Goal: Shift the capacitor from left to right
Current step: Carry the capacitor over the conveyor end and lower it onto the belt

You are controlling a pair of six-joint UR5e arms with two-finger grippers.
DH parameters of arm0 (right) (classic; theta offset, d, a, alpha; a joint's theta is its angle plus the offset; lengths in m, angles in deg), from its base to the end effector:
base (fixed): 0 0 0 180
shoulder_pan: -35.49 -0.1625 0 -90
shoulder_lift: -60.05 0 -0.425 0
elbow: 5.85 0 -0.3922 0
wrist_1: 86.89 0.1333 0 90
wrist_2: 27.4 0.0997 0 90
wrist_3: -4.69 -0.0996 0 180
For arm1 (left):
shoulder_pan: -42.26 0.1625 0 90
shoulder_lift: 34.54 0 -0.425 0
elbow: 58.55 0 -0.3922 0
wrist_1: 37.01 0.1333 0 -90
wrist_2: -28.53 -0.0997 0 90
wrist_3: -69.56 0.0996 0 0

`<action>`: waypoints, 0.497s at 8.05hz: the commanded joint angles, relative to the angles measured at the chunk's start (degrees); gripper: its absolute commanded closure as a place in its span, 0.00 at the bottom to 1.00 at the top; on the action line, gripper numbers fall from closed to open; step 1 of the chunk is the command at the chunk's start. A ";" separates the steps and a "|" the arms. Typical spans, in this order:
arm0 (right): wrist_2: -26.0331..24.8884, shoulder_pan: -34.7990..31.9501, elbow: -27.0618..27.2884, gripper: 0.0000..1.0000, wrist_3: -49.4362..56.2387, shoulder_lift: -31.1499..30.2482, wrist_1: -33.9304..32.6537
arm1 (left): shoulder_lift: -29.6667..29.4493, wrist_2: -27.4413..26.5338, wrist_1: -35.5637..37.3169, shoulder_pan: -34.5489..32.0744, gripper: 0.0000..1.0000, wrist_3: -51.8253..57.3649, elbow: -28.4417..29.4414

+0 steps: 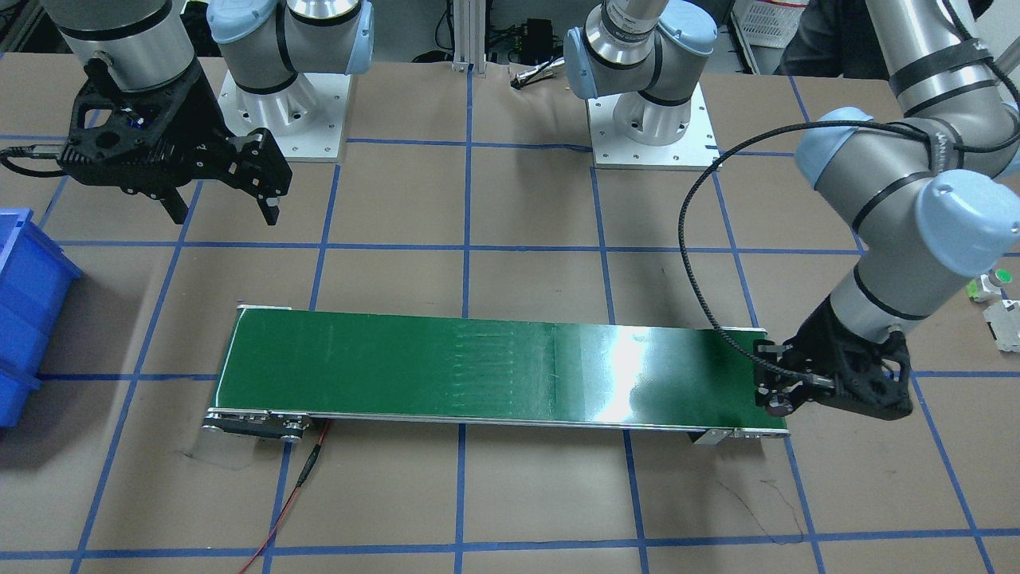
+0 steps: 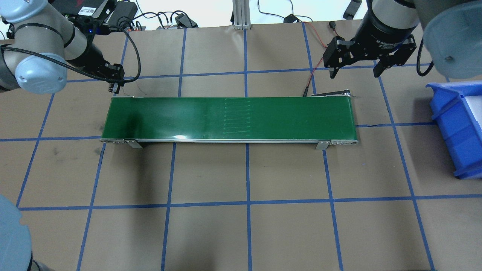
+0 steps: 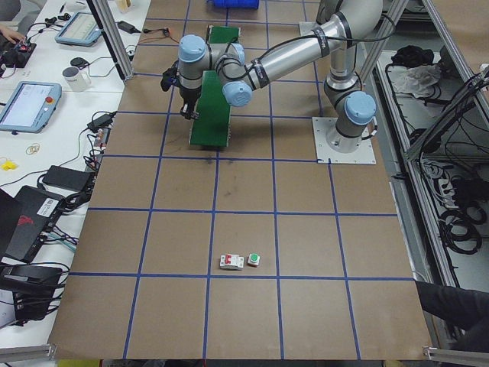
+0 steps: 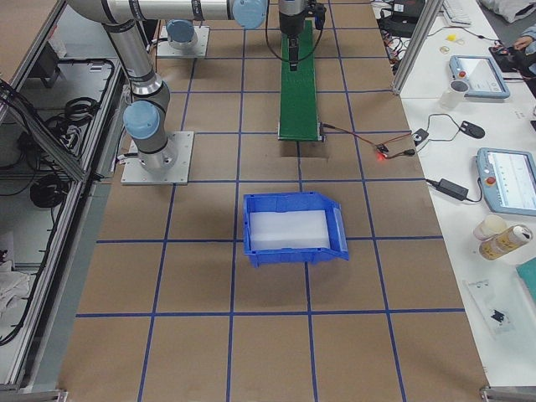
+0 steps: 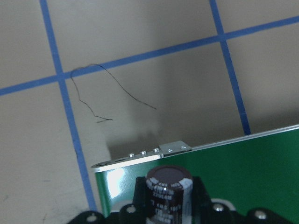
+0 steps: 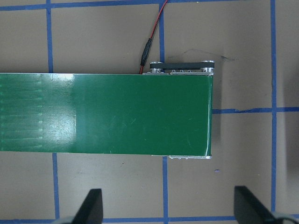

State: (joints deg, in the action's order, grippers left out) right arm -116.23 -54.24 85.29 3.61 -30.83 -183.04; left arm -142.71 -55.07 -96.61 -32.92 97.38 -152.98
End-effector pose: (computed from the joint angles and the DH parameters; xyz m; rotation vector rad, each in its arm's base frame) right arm 0.1330 -0.4957 0.4968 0.0351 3.1162 -0.1601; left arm 0.0156 -0.6236 0.3311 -0.3599 -3.0553 0.2579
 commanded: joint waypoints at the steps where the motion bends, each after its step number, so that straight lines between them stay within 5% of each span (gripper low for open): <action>1: 0.06 0.00 0.00 0.00 0.03 0.00 0.00 | -4.23 -0.51 -0.16 -1.73 1.00 -1.27 -0.93; 4: 0.06 0.00 0.00 0.00 0.03 0.00 0.00 | -4.41 -10.59 -2.09 -1.64 1.00 -1.45 -1.02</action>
State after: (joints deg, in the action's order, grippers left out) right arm -116.17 -54.24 85.29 3.64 -30.83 -183.04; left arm -146.81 -59.70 -97.30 -34.61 96.05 -153.88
